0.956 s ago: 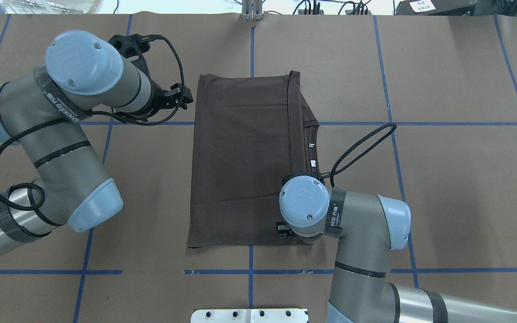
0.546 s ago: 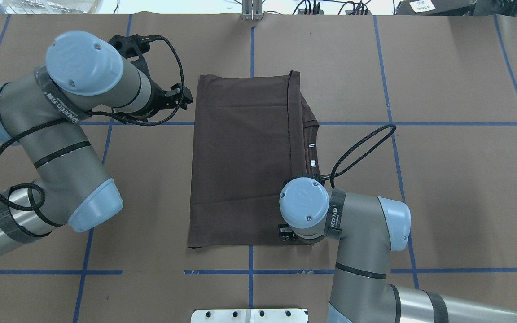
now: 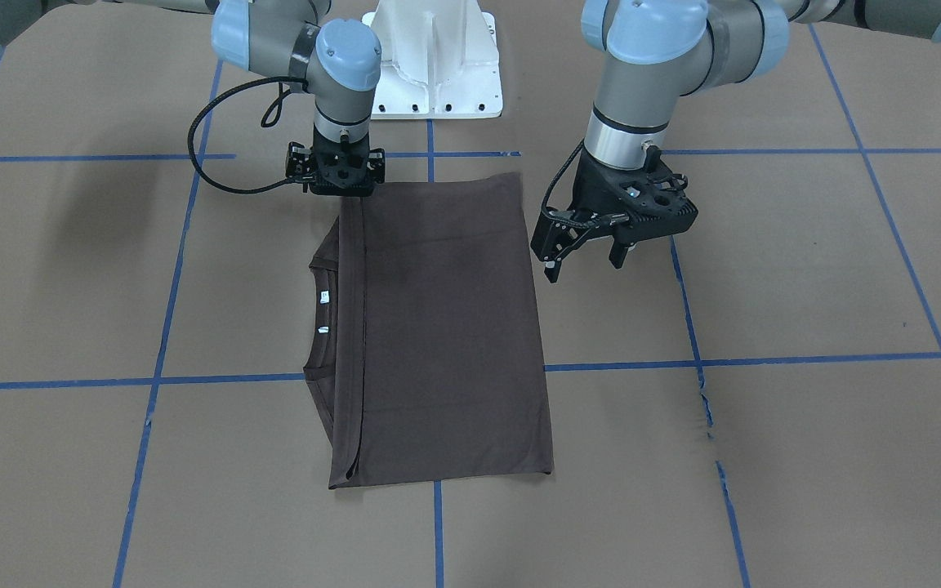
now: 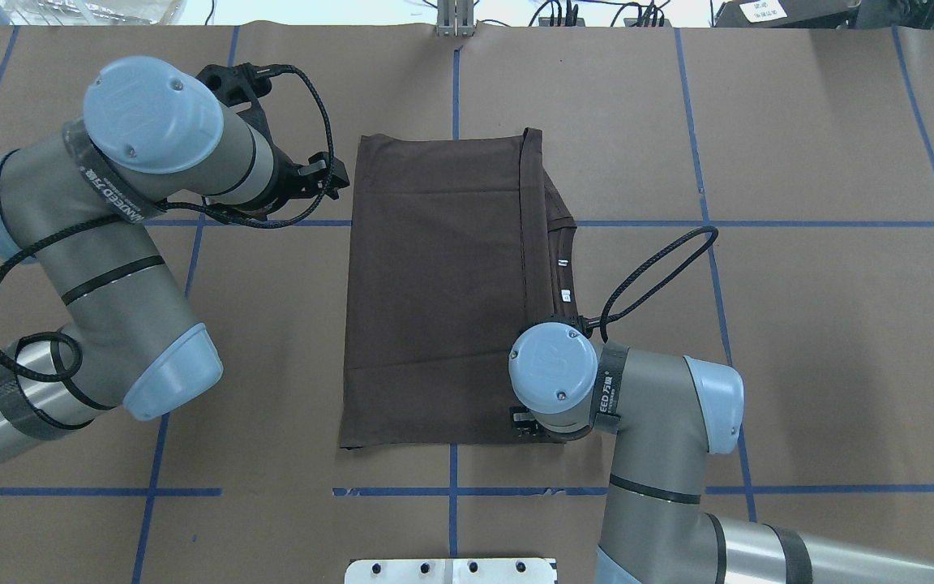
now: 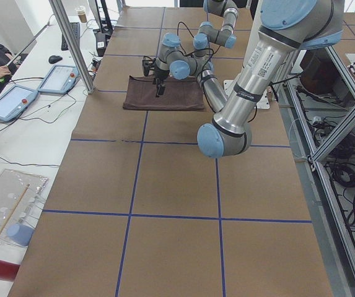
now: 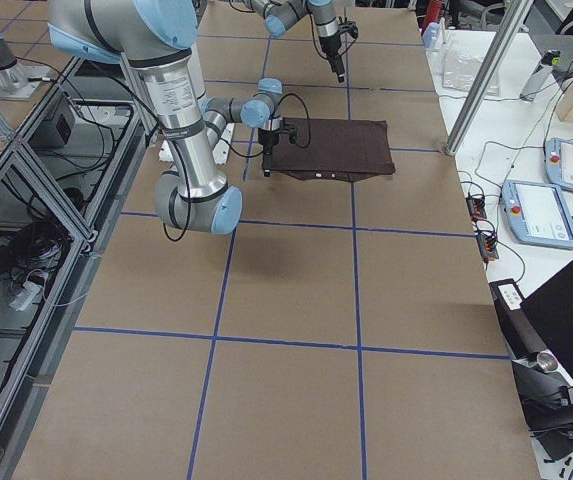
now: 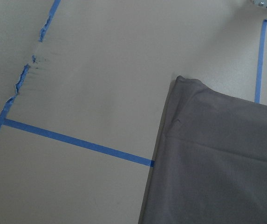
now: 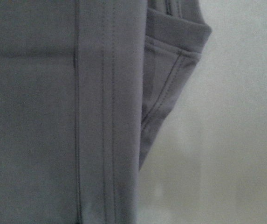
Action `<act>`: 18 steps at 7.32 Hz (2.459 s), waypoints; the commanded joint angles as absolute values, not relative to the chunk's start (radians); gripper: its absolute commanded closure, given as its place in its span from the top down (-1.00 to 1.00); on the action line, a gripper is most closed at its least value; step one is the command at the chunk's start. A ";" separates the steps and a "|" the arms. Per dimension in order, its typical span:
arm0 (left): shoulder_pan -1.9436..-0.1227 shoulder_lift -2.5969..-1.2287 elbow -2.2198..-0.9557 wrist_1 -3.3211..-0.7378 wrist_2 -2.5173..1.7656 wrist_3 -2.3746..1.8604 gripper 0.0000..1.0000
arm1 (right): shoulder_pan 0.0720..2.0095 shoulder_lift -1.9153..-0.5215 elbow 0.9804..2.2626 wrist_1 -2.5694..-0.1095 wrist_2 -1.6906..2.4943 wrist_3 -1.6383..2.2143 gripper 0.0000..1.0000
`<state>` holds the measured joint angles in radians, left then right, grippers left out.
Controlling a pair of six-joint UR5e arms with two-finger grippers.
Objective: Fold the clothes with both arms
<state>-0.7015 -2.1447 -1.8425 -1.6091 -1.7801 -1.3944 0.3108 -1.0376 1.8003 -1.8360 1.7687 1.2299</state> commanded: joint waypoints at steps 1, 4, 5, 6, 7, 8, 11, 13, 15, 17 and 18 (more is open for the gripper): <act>-0.701 -2.145 -1.842 -1.611 -1.786 -1.394 1.00 | 0.336 -1.049 1.815 -1.839 1.770 1.197 1.00; -0.695 -2.145 -1.841 -1.612 -1.786 -1.394 1.00 | 0.344 -1.089 1.835 -1.838 1.767 1.190 1.00; -0.693 -2.145 -1.839 -1.612 -1.786 -1.394 1.00 | 0.347 -1.113 1.854 -1.838 1.767 1.190 1.00; -0.689 -2.145 -1.838 -1.614 -1.786 -1.396 1.00 | 0.347 -1.155 1.883 -1.836 1.766 1.189 1.00; -0.687 -2.145 -1.838 -1.614 -1.786 -1.396 1.00 | 0.347 -1.185 1.900 -1.835 1.758 1.189 1.00; -0.687 -2.145 -1.838 -1.614 -1.786 -1.394 1.00 | 0.348 -1.184 1.908 -1.836 1.758 1.189 1.00; -0.683 -2.143 -1.836 -1.618 -1.786 -1.396 1.00 | 0.389 -1.134 1.946 -1.807 1.766 1.187 1.00; -0.571 -2.051 -1.844 -1.723 -1.783 -1.592 1.00 | 0.428 -1.118 1.985 -1.667 1.769 1.195 1.00; -0.426 -2.008 -1.844 -1.793 -1.749 -1.824 1.00 | 0.443 -1.121 2.002 -1.621 1.776 1.204 1.00; -0.310 -2.008 -1.844 -1.790 -1.675 -1.928 0.98 | 0.478 -1.120 2.008 -1.614 1.825 1.207 1.00; -0.283 -2.008 -1.845 -1.787 -1.674 -1.956 0.95 | 0.483 -1.120 2.008 -1.614 1.827 1.207 1.00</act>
